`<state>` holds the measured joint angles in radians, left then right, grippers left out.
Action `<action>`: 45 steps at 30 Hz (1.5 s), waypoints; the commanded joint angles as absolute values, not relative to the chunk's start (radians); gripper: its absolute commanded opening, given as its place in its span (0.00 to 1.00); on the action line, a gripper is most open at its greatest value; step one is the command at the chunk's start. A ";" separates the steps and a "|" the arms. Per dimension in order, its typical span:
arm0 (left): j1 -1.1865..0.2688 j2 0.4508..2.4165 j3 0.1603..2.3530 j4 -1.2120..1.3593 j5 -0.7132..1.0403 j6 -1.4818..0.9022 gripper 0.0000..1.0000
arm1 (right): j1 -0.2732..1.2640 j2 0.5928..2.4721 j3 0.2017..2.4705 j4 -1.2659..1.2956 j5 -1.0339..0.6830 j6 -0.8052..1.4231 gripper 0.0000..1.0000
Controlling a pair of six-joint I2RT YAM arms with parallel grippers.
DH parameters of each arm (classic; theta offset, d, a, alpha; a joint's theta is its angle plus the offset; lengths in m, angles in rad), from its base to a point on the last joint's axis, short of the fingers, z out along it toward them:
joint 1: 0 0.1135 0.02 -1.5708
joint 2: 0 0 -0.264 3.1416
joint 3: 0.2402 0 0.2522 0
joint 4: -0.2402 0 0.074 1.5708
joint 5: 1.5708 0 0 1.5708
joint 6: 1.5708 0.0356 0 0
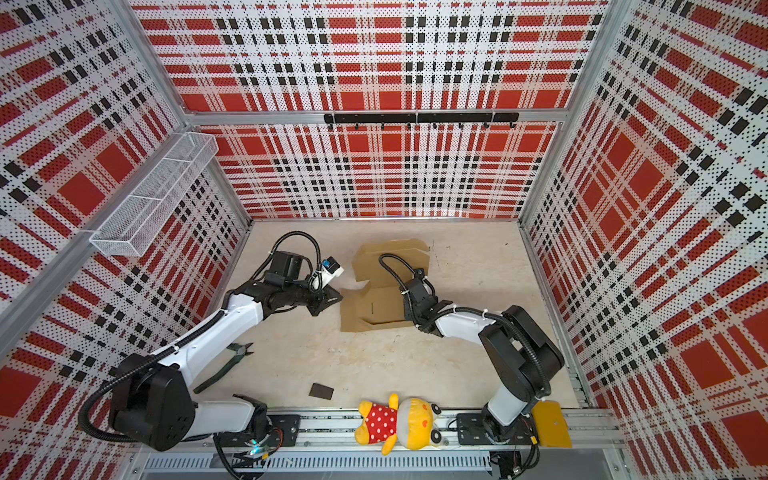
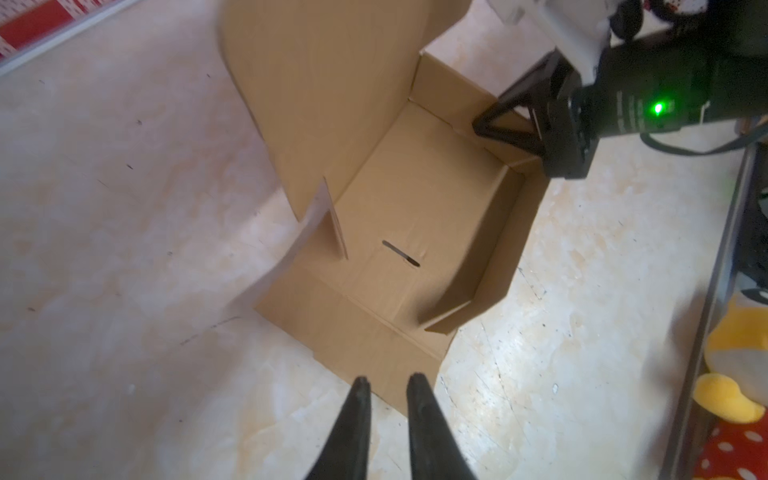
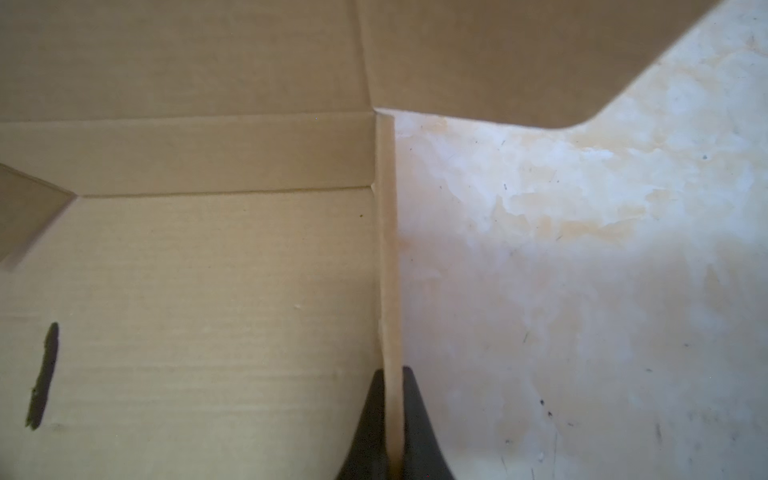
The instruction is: Fold the paper box
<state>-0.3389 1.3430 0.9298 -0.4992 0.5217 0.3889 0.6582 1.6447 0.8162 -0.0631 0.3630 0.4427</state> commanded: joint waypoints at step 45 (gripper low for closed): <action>-0.727 1.685 1.095 -0.474 0.138 0.490 0.27 | 0.673 1.662 0.801 0.032 0.327 0.503 0.00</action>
